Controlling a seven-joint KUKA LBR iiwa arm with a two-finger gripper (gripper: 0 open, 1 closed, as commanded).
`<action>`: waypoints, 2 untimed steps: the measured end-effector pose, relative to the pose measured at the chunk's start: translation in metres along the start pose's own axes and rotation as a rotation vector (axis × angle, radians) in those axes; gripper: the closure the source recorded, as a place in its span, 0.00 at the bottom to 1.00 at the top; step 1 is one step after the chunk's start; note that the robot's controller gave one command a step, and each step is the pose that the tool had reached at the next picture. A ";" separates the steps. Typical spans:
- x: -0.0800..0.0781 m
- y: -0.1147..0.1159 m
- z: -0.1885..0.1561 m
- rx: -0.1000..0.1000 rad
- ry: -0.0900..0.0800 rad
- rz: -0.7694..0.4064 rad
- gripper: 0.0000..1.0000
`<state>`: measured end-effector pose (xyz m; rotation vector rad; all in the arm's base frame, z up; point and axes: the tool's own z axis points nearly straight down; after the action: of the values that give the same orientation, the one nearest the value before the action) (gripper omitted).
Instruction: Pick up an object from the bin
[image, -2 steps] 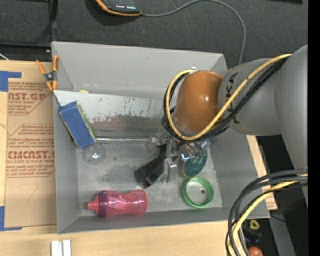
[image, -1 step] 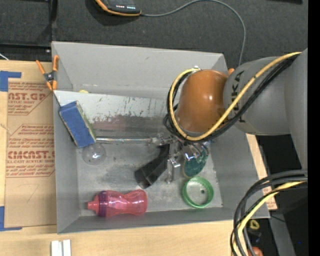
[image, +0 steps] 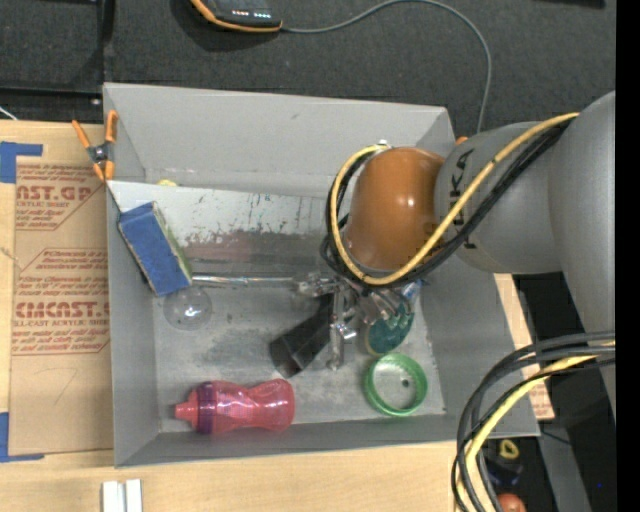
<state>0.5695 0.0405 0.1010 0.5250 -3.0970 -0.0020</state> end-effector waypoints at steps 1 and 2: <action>-0.010 -0.019 0.032 0.003 -0.012 -0.092 0.00; -0.010 -0.010 0.030 -0.001 -0.008 -0.083 1.00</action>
Offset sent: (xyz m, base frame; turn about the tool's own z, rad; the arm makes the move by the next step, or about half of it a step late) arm 0.0119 -0.0072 -0.0310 -0.0846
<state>0.5824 0.0346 0.0707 0.6553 -3.0797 -0.0052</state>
